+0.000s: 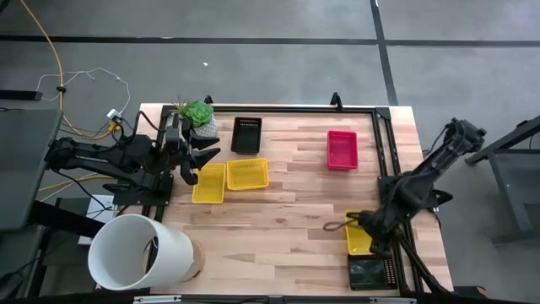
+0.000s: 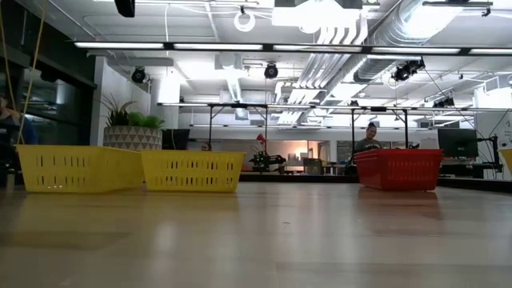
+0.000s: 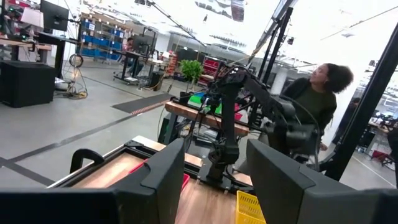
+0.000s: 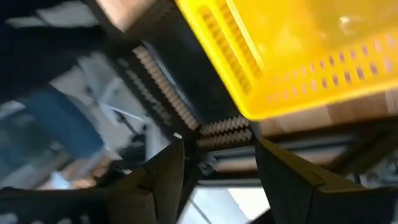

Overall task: Stack baskets by color
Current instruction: Stack the bottom black bin on top of the black bin

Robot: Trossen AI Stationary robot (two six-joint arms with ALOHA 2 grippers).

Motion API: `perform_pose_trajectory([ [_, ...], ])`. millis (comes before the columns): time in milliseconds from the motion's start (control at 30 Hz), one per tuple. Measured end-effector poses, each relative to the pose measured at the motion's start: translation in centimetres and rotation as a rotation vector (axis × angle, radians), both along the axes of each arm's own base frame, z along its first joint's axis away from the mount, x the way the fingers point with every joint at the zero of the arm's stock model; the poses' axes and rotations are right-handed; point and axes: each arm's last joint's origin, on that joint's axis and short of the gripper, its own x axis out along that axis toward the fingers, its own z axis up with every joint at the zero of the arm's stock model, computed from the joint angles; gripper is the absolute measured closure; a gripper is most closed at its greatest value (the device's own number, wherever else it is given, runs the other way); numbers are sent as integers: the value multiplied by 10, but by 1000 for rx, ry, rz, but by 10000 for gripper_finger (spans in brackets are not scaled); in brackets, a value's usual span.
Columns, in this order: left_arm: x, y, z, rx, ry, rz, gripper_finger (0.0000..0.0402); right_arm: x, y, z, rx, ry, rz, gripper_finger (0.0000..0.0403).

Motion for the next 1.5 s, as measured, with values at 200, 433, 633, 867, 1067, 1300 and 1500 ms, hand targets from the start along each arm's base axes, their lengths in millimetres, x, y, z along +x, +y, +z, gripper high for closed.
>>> perform_pose_trajectory([
  [200,0,0,0,0,0,0,241,-8,10,-29,-64,144,64,218],
  [433,0,0,0,-1,0,5,241,-4,10,-49,-205,167,70,218],
  [633,0,0,0,-1,0,9,241,-1,11,-59,-274,157,107,218],
  [867,0,0,0,-1,-1,9,241,5,11,-57,-297,97,85,218],
  [1067,0,1,0,-2,-1,20,241,15,13,-44,-290,-2,133,218],
  [1300,0,1,0,-3,-1,22,241,10,28,-34,-160,-41,283,218],
  [1500,0,1,0,-3,-1,23,241,1,49,-37,-142,-162,261,218],
])
